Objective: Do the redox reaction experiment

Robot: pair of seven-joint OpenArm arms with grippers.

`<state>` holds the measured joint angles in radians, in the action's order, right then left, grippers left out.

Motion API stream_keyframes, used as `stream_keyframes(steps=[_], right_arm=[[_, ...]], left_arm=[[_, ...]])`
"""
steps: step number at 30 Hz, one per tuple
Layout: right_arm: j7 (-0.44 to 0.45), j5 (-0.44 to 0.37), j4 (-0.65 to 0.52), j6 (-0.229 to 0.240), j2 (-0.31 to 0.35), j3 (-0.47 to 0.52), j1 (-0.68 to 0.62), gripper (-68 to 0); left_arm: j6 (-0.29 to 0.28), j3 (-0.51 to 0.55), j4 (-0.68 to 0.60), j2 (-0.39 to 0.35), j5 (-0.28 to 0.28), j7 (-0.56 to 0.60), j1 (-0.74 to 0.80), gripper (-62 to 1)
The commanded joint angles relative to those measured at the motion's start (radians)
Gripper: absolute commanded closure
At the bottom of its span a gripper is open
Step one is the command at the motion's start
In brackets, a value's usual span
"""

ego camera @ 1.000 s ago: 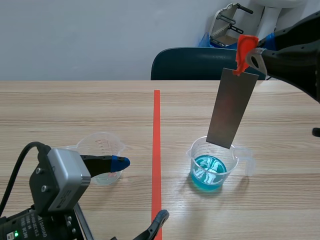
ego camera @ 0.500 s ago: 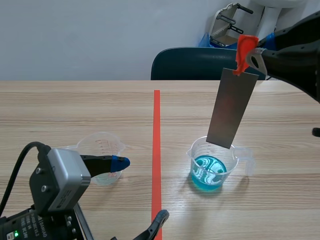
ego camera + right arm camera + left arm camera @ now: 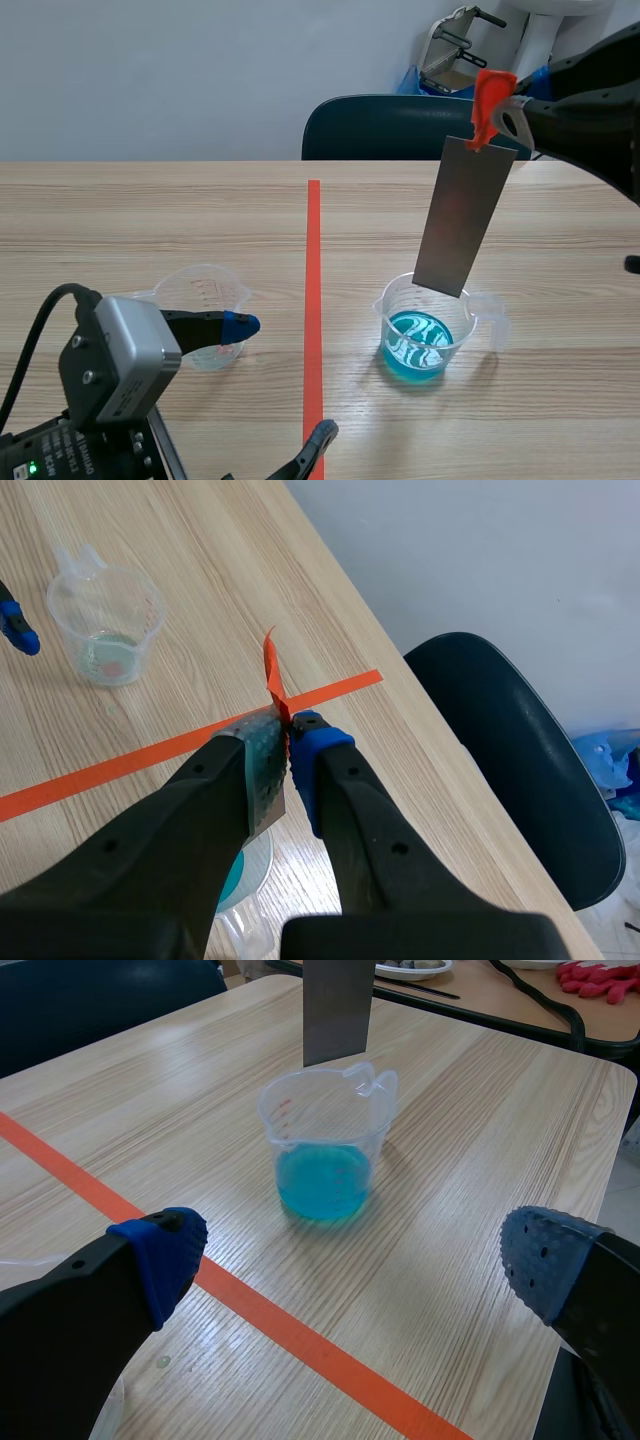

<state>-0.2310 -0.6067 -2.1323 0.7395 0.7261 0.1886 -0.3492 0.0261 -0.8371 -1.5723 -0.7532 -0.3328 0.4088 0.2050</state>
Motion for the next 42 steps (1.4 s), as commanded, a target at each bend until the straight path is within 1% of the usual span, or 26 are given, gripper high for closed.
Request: stream_keyframes(steps=[1, 4, 5, 7, 10, 13, 15, 16, 22, 31, 36, 42], right_arm=[[0.008, -0.007, -0.007, 0.006, 0.013, 0.010, 0.011, -0.8], [0.008, -0.007, -0.007, 0.006, 0.013, 0.010, 0.011, -0.8], [0.008, -0.007, -0.007, 0.006, 0.013, 0.010, 0.011, -0.8], [0.008, -0.007, -0.007, 0.006, 0.013, 0.010, 0.011, -0.8], [0.008, -0.007, -0.007, 0.006, 0.013, 0.010, 0.011, -0.8], [0.008, -0.007, -0.007, 0.006, 0.013, 0.010, 0.011, -0.8], [0.008, -0.007, -0.007, 0.006, 0.013, 0.010, 0.011, -0.8], [0.008, -0.007, -0.007, 0.006, 0.013, 0.010, 0.011, -0.8], [0.008, -0.007, -0.007, 0.006, 0.013, 0.010, 0.011, -0.8], [0.008, -0.007, -0.007, 0.006, 0.013, 0.010, 0.011, -0.8], [0.008, -0.007, -0.007, 0.006, 0.013, 0.010, 0.011, -0.8], [0.008, -0.007, -0.007, 0.006, 0.013, 0.010, 0.011, -0.8]], left_arm=[[-0.001, -0.001, -0.007, 0.010, 0.001, 0.014, -0.001, -62.3], [-0.001, -0.001, -0.007, 0.011, 0.001, 0.014, -0.001, -61.9], [-0.001, -0.001, -0.007, 0.013, 0.001, 0.013, -0.003, -59.1], [-0.001, -0.001, -0.007, 0.023, 0.000, 0.001, -0.005, -49.1], [-0.001, -0.001, -0.005, 0.047, 0.001, -0.019, -0.014, -31.2], [-0.002, -0.010, -0.003, 0.071, 0.000, -0.062, -0.051, -17.9], [-0.002, -0.023, 0.009, 0.089, 0.000, -0.077, -0.085, -8.0], [-0.002, -0.031, 0.019, 0.100, 0.000, -0.081, -0.104, -4.4], [-0.002, -0.074, 0.100, 0.176, -0.007, -0.092, -0.205, -2.6], [-0.002, -0.151, 0.246, 0.307, -0.007, -0.092, -0.320, -2.5], [-0.002, -0.153, 0.315, 0.381, -0.007, -0.092, -0.361, -2.5], [0.000, -0.153, 0.388, 0.449, -0.015, -0.092, -0.404, -2.5]])
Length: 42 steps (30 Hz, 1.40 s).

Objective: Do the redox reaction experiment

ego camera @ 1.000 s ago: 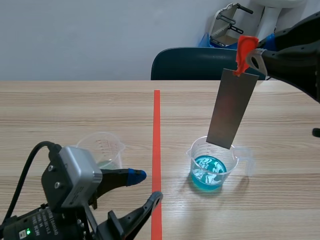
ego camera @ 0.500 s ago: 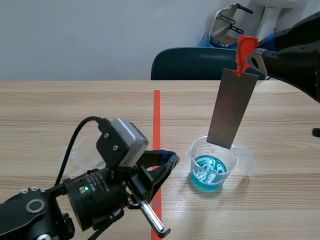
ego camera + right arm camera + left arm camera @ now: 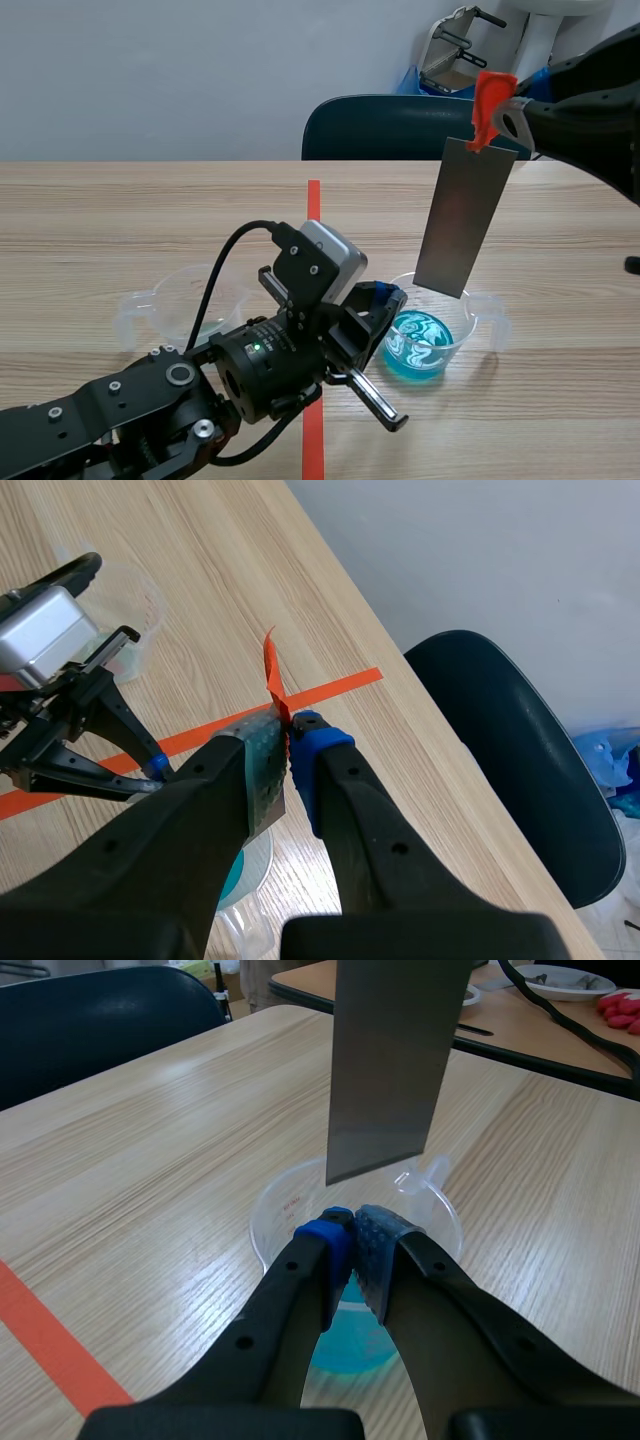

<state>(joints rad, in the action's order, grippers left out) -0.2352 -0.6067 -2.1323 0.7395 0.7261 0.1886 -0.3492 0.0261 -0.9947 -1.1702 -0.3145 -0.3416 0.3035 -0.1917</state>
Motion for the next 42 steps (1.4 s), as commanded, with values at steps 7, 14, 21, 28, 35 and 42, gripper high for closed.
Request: stream_keyframes(steps=[7, 14, 21, 28, 35, 42], right_arm=[[0.012, -0.007, -0.007, 0.006, 0.013, 0.010, 0.011, -0.8], [0.012, -0.007, -0.007, 0.006, 0.013, 0.010, 0.011, -0.8], [0.012, -0.007, -0.007, 0.006, 0.013, 0.010, 0.011, -0.8], [0.012, -0.007, -0.007, 0.006, 0.013, 0.010, 0.011, -0.8], [0.012, -0.007, -0.007, 0.006, 0.013, 0.010, 0.011, -0.8], [0.012, -0.007, -0.007, 0.006, 0.013, 0.010, 0.011, -0.8]], left_arm=[[0.009, 0.005, 0.045, 0.048, -0.006, 0.013, -0.040, -2.5], [0.009, 0.005, 0.053, 0.051, -0.006, 0.014, -0.044, -2.5], [0.009, 0.005, 0.053, 0.051, -0.006, 0.014, -0.044, -2.5], [0.009, 0.008, 0.046, 0.046, -0.006, 0.021, -0.040, -2.5], [0.009, 0.024, -0.030, -0.014, -0.006, 0.019, 0.005, -2.5], [0.009, 0.043, -0.161, -0.126, -0.006, 0.021, 0.101, -2.5]])
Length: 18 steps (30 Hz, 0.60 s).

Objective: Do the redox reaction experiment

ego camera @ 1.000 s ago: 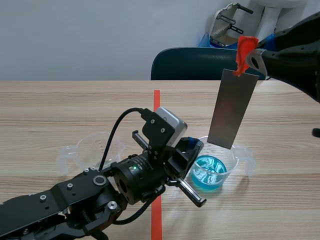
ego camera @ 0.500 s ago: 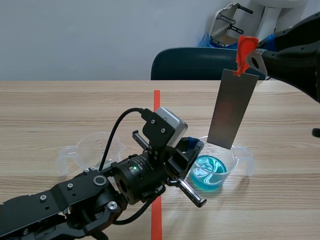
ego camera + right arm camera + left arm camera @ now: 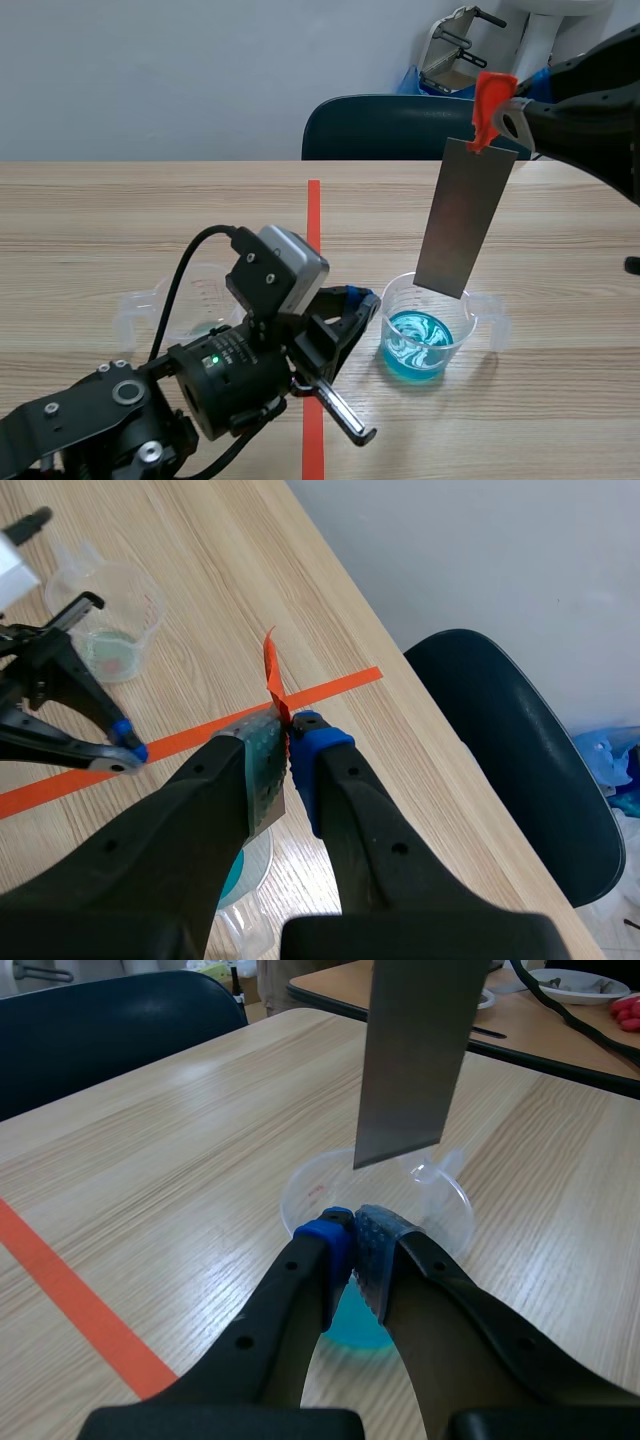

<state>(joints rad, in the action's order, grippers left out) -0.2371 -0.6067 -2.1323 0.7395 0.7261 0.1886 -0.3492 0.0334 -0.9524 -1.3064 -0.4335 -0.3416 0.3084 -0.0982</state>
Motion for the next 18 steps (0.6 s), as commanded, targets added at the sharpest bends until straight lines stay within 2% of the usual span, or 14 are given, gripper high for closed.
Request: stream_keyframes(steps=[1, 10, 18], right_arm=[[0.014, -0.007, -0.007, 0.006, 0.013, 0.010, 0.011, -0.8], [0.014, -0.007, -0.007, 0.006, 0.013, 0.010, 0.011, -0.8], [0.014, -0.007, -0.007, 0.006, 0.013, 0.010, 0.011, -0.8]], left_arm=[[0.002, 0.001, -0.045, -0.025, -0.006, 0.016, 0.022, -2.5], [0.002, 0.001, -0.212, -0.182, -0.005, 0.046, 0.148, -2.6], [0.009, 0.029, -0.300, -0.275, -0.005, 0.066, 0.246, -2.7]])
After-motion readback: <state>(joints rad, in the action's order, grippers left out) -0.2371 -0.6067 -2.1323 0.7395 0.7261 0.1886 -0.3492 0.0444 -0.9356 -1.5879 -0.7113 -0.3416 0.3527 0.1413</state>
